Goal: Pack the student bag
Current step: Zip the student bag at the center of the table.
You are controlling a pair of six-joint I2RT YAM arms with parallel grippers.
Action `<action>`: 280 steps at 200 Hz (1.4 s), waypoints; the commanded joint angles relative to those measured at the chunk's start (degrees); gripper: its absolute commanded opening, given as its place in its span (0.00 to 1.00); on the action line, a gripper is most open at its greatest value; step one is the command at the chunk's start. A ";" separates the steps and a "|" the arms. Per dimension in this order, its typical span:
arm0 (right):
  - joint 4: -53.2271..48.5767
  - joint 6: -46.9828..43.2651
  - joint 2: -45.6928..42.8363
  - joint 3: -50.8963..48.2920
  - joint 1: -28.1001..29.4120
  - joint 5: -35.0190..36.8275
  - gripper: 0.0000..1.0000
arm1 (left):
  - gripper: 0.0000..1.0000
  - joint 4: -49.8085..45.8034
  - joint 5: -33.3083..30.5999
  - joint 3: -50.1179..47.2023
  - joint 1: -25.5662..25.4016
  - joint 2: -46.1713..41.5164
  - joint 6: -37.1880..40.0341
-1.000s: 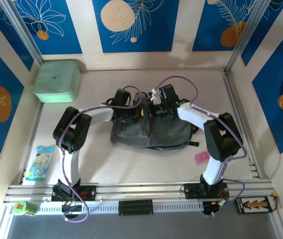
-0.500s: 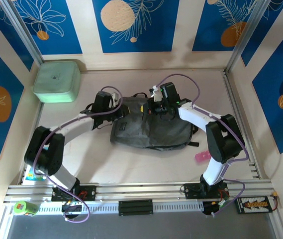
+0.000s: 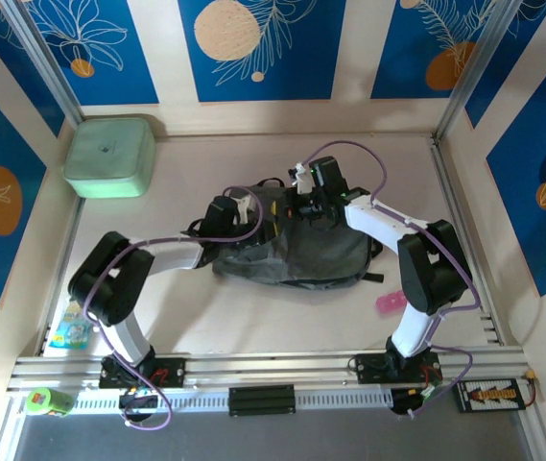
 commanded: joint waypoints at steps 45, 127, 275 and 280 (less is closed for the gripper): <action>-5.65 0.48 3.78 8.19 -0.51 5.89 0.00 | 0.16 8.03 3.59 -1.58 -2.43 3.98 -0.64; -11.20 2.30 12.89 23.49 -4.13 17.68 0.00 | 0.00 3.30 7.15 -3.78 -4.20 3.95 1.80; -7.88 -12.28 22.10 37.45 -5.93 22.28 0.00 | 0.00 -7.09 9.85 -0.96 -5.54 3.69 6.60; -6.52 -12.76 22.01 37.24 -6.04 22.27 0.00 | 0.00 -7.09 9.72 -0.96 -5.54 3.60 6.57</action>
